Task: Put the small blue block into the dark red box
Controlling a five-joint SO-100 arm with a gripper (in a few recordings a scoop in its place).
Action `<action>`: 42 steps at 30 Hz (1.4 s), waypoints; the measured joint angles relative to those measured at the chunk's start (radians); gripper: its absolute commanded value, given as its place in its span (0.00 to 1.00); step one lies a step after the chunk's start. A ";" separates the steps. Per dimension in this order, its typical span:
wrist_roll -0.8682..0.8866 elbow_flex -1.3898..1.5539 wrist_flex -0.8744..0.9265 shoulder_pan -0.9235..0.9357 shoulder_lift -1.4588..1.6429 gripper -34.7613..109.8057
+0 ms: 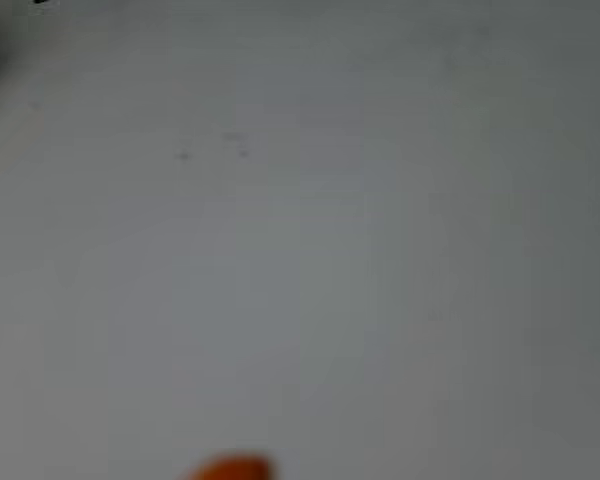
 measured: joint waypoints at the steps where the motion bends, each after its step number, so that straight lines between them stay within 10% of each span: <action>1: -0.002 0.000 0.000 0.002 -0.012 0.44; 12: 0.020 0.057 0.014 -0.051 -0.123 0.44; 42: -0.089 0.146 -0.724 -0.175 -0.787 0.44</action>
